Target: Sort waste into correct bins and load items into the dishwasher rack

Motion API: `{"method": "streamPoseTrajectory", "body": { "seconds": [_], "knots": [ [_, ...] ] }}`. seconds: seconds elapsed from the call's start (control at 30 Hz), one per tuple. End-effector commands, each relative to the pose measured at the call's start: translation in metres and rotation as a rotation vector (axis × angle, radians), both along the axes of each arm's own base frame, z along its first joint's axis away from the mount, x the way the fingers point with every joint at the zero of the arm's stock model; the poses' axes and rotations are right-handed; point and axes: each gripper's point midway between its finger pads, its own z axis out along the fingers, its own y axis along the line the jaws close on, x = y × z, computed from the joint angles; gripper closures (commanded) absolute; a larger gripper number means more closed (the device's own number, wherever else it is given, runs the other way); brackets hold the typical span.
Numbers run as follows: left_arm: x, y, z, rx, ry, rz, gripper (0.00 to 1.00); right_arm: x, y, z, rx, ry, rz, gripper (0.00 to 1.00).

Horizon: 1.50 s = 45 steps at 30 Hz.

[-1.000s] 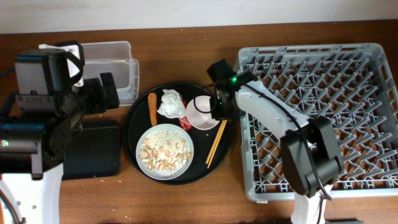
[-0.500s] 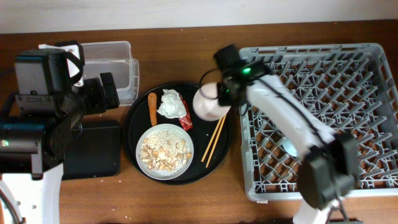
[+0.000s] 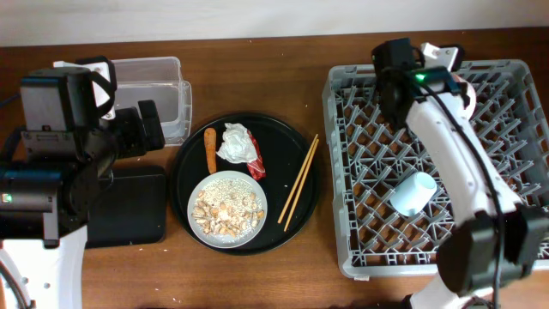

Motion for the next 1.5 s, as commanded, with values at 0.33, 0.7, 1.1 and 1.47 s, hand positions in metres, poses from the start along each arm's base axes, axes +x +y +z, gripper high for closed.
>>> {"method": "streamPoseTrajectory", "body": {
  "seconds": [0.33, 0.7, 1.1, 1.47],
  "knots": [
    [0.0, 0.002, 0.0, -0.001, 0.001, 0.019, 0.01, 0.016, 0.051, -0.073, -0.032, 0.242, 0.117, 0.96],
    [0.0, 0.002, 0.0, -0.001, 0.001, 0.018, 0.01, -0.058, 0.226, -0.09, 0.873, 0.412, 0.4, 0.29],
    [0.0, 0.002, 0.0, -0.001, 0.0, 0.019, 0.01, -0.07, 0.338, -0.185, 1.073, 0.433, 0.228, 0.66],
    [0.0, 0.002, 0.0, -0.001, 0.001, 0.018, 0.01, -0.071, 0.313, -0.23, 1.045, 0.47, 0.094, 0.66]
  ]
}}
